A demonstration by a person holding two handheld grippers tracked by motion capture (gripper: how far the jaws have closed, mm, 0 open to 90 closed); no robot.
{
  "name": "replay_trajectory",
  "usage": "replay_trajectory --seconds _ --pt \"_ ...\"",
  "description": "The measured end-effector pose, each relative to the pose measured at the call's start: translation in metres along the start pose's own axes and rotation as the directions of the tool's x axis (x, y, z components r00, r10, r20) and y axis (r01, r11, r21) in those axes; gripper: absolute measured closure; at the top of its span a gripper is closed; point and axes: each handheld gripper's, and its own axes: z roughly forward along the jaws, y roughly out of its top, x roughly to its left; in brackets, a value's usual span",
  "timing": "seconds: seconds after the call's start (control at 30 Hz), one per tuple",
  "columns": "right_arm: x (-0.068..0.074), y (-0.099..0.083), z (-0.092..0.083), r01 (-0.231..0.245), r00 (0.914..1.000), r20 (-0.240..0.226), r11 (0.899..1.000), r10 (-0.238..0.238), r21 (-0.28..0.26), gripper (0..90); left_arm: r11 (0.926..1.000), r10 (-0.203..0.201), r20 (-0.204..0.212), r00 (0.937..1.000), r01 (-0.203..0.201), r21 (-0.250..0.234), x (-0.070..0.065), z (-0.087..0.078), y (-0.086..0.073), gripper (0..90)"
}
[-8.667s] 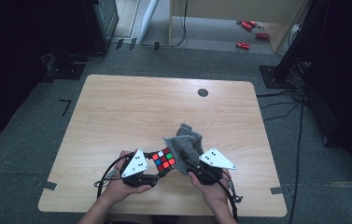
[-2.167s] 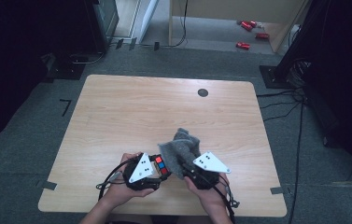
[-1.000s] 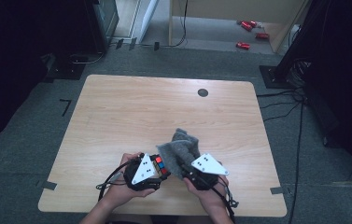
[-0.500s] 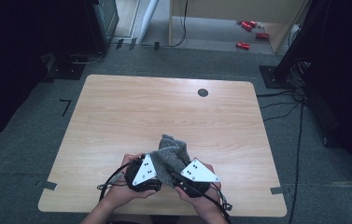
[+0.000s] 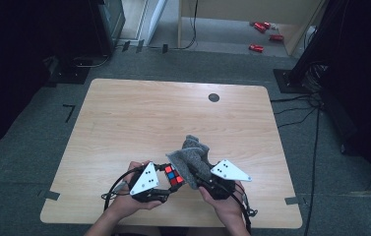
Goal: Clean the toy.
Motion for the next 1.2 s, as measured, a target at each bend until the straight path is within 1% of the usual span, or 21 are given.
replay_trajectory --seconds 0.1,0.17,0.2,0.27,0.3,0.37,0.4,0.43,0.47,0.53,0.6,0.7,0.73,0.8,0.87,0.93,0.97,1.07,1.1,1.13,1.2 --pt "0.001 -0.004 0.004 -0.015 0.9999 -0.008 1.0 0.015 0.012 66.7 0.9997 -0.018 -0.001 0.9998 0.018 -0.017 0.003 -0.003 0.0 34.8" --pt "0.0 -0.009 0.009 -0.012 0.9998 -0.015 0.999 0.012 0.041 66.8 0.999 -0.031 -0.003 0.9995 0.031 -0.031 0.005 -0.006 0.001 34.8" --pt "-0.003 -0.013 0.013 -0.017 0.9995 -0.026 0.997 0.019 0.077 66.5 0.9988 -0.034 -0.004 0.9994 0.033 -0.035 0.006 -0.006 0.001 34.8" --pt "-0.006 -0.016 0.018 0.0 1.0 0.009 0.99 -0.001 0.142 66.4 0.9934 -0.077 0.015 0.997 0.078 -0.085 0.011 -0.011 0.001 34.8" --pt "-0.008 -0.017 0.02 -0.001 0.9998 0.021 0.986 -0.003 0.167 66.3 0.9934 -0.077 0.015 0.997 0.078 -0.085 0.011 -0.011 0.001 34.8" --pt "-0.01 -0.018 0.02 -0.013 0.9996 0.028 0.985 0.009 0.173 66.2 0.9931 -0.078 0.005 0.997 0.078 -0.088 0.013 -0.014 0.002 34.8" --pt "-0.014 -0.015 0.016 -0.051 0.9986 0.024 0.989 0.048 0.14 66.1 0.9946 -0.071 -0.003 0.9975 0.07 -0.076 0.014 -0.014 0.001 34.8" --pt "-0.014 -0.015 0.016 -0.051 0.9986 0.024 0.989 0.048 0.14 66.1 0.9963 -0.064 -0.011 0.9979 0.064 -0.058 0.015 -0.013 0.0 34.8" --pt "-0.014 -0.005 0.004 -0.068 0.9977 0.006 0.996 0.068 0.051 66.0 0.9967 -0.066 -0.013 0.9978 0.065 -0.048 0.015 -0.012 -0.002 34.8" --pt "-0.011 0.001 -0.003 -0.072 0.9971 -0.025 0.997 0.072 -0.015 65.9 0.9966 -0.069 -0.007 0.9976 0.069 -0.044 0.014 -0.01 -0.003 34.8" --pt "-0.006 0.004 -0.005 -0.058 0.9971 -0.051 0.998 0.056 -0.04 65.9 0.996 -0.067 0.019 0.9976 0.068 -0.058 0.01 -0.007 0.0 34.8" --pt "-0.002 -0.001 0.0 -0.044 0.997 -0.065 0.999 0.043 -0.006 66.3 0.9963 -0.066 0.016 0.9977 0.067 -0.055 0.008 -0.006 0.001 34.8" --pt "-0.003 -0.009 0.006 -0.075 0.9953 -0.059 0.997 0.076 0.017 66.6 0.9963 -0.069 0.013 0.9976 0.069 -0.05 0.008 -0.006 0.0 34.8" --pt "-0.005 -0.013 0.01 -0.083 0.9942 -0.065 0.996 0.085 0.041 66.6 0.9947 -0.085 0.019 0.9962 0.086 -0.056 0.01 -0.007 -0.001 34.7" --pt "-0.007 -0.02 0.018 -0.066 0.9944 -0.075 0.992 0.074 0.106 66.8 0.9947 -0.082 0.018 0.9965 0.083 -0.061 0.01 -0.008 -0.001 34.6" --pt "-0.006 -0.022 0.023 -0.027 0.9971 -0.065 0.986 0.039 0.164 66.5 0.9853 -0.121 0.047 0.9916 0.125 -0.116 0.014 -0.013 0.001 34.7" --pt "-0.005 -0.024 0.025 -0.011 0.9978 -0.063 0.983 0.023 0.183 66.4 0.9853 -0.121 0.047 0.9916 0.125 -0.116 0.014 -0.013 0.001 34.7" --pt "-0.005 -0.023 0.024 -0.003 0.9988 -0.047 0.984 0.011 0.18 66.3 0.9845 -0.125 0.036 0.9915 0.129 -0.119 0.018 -0.017 0.0 34.7" --pt "-0.008 -0.018 0.019 -0.034 0.9985 -0.04 0.992 0.039 0.124 66.1 0.9843 -0.129 0.035 0.991 0.133 -0.116 0.02 -0.017 -0.002 34.7" --pt "-0.008 -0.018 0.019 -0.034 0.9985 -0.04 0.992 0.039 0.124 66.1 0.9841 -0.133 0.034 0.9905 0.136 -0.114 0.02 -0.017 -0.003 34.7" --pt "-0.011 -0.01 0.007 -0.086 0.9953 -0.042 0.996 0.087 0.02 65.8 0.9842 -0.136 0.037 0.9901 0.139 -0.11 0.02 -0.016 -0.003 34.7"
